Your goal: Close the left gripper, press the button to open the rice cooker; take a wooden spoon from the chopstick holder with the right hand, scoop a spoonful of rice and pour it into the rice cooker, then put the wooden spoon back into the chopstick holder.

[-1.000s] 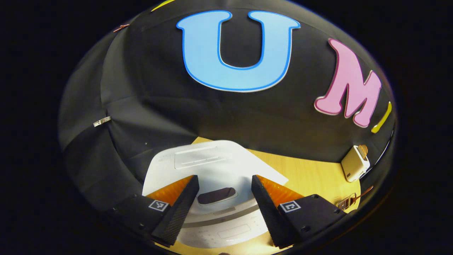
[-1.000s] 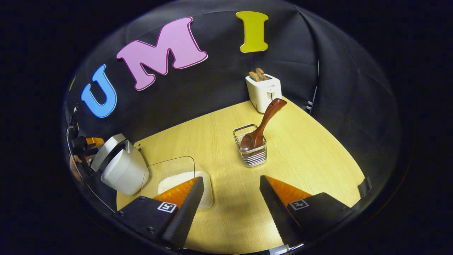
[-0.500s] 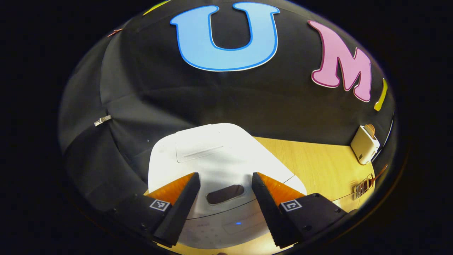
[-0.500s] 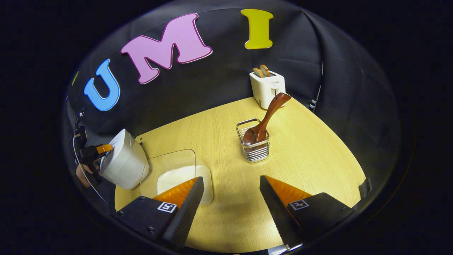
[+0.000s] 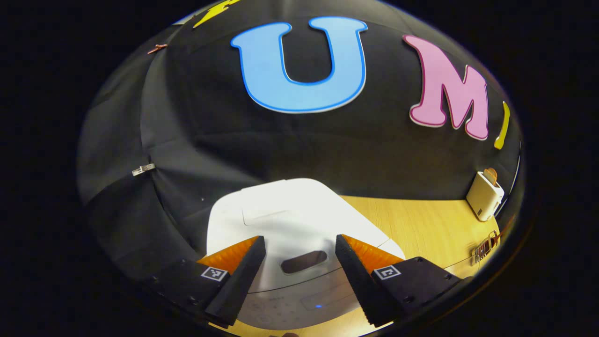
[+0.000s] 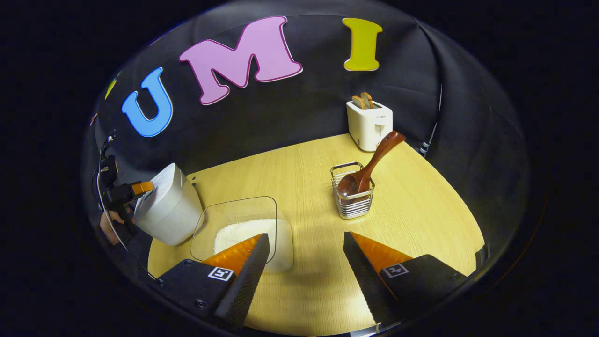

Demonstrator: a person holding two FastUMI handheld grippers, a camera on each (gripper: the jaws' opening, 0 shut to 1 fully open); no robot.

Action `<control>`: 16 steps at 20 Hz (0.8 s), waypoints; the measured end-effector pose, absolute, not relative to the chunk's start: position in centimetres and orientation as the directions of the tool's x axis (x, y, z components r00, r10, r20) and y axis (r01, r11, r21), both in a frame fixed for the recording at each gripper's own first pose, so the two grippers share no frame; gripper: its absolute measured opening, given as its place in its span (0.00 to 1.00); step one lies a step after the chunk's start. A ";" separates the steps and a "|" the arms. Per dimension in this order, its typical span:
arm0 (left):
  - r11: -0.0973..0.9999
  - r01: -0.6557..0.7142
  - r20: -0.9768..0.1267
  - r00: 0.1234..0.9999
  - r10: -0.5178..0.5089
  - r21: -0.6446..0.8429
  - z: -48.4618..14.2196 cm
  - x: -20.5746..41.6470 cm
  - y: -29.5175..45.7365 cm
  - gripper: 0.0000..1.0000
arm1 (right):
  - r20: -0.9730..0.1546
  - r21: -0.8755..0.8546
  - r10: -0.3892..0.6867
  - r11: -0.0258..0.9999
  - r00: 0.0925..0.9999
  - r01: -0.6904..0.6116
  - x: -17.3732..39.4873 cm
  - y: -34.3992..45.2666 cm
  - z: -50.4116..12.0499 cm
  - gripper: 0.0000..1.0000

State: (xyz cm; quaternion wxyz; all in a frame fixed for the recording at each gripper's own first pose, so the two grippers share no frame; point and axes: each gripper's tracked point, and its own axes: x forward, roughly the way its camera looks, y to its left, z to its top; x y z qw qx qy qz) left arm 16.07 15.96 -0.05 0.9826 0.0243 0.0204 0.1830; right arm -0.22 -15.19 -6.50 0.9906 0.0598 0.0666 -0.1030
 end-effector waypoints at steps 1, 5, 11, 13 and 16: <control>0.935 -0.352 0.015 0.936 0.351 0.046 1.3 15.3 15.9 0.97 | -0.137 0.102 -0.196 0.972 0.971 0.211 -0.2 -14.9 -6.2 0.99; 0.942 -0.323 0.175 0.936 0.305 0.085 7.2 11.5 14.6 0.97 | -0.065 0.092 -0.195 0.975 0.979 0.201 -0.2 -13.4 -3.8 0.99; 0.972 -0.218 0.286 0.940 0.187 0.082 9.9 2.7 9.9 0.97 | 0.097 0.035 -0.181 0.983 0.979 0.179 -1.0 -9.2 1.8 0.98; 0.983 -0.170 0.285 0.947 0.145 0.064 9.4 0.5 8.7 0.97 | 0.163 0.036 -0.181 0.983 0.970 0.178 -2.0 -7.7 3.6 0.99; 0.988 -0.134 0.292 0.951 0.105 0.079 8.6 -2.4 7.9 0.97 | 0.252 0.043 -0.154 0.988 0.956 0.148 -3.5 -5.0 5.8 0.98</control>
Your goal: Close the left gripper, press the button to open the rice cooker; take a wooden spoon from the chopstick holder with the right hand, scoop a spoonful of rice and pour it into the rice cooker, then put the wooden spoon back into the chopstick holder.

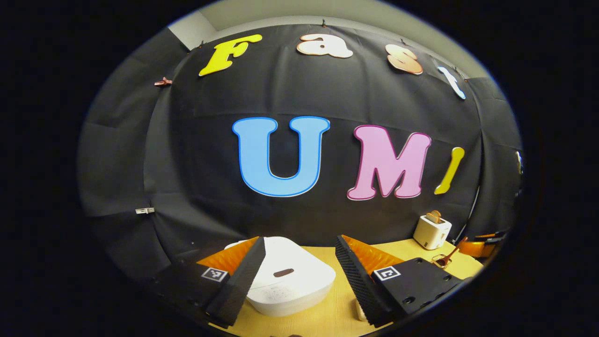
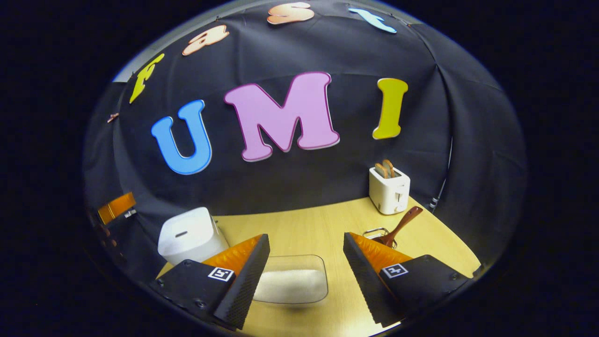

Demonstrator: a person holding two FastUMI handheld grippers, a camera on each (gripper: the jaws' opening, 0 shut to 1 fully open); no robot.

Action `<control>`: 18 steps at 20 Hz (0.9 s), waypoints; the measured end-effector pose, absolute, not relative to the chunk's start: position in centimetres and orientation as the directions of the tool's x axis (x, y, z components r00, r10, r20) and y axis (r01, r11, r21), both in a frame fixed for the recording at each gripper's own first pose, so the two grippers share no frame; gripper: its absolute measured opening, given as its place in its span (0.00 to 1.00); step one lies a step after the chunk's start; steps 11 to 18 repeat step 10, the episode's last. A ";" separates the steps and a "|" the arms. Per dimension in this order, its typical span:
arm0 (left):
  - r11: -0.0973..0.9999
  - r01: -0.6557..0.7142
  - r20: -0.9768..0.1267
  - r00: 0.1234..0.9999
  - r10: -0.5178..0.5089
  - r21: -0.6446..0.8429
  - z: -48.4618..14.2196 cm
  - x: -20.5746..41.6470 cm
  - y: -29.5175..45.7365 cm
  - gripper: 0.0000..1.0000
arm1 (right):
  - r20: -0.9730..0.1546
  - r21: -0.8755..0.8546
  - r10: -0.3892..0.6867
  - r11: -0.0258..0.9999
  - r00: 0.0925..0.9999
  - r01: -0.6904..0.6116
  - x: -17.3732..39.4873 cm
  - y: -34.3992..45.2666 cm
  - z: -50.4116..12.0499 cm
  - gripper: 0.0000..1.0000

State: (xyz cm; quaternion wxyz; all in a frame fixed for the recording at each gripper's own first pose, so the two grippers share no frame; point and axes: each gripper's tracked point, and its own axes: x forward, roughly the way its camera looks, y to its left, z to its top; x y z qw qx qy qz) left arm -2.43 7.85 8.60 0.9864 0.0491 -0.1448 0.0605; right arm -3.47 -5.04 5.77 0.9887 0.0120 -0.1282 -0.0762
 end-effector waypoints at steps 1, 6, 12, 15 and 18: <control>0.990 -0.123 0.296 0.950 0.097 0.071 8.6 -3.0 7.5 0.97 | 0.257 0.039 -0.146 0.989 0.955 0.141 -4.0 -4.3 5.7 0.98; 0.995 -0.087 0.333 0.941 0.067 0.044 7.9 -4.9 5.4 0.99 | 0.223 0.016 -0.119 0.993 0.967 0.119 -5.0 -2.1 2.9 0.98; 0.994 -0.090 0.308 0.949 0.066 0.066 4.8 -5.1 4.5 0.99 | 0.206 -0.010 -0.129 0.991 0.970 0.134 -6.1 -1.9 1.1 0.98; 0.994 -0.090 0.308 0.949 0.066 0.066 4.8 -5.1 4.5 0.99 | 0.206 -0.010 -0.129 0.991 0.970 0.134 -6.1 -1.9 1.1 0.98; 0.994 -0.090 0.308 0.949 0.066 0.066 4.8 -5.1 4.5 0.99 | 0.206 -0.010 -0.129 0.991 0.970 0.134 -6.1 -1.9 1.1 0.98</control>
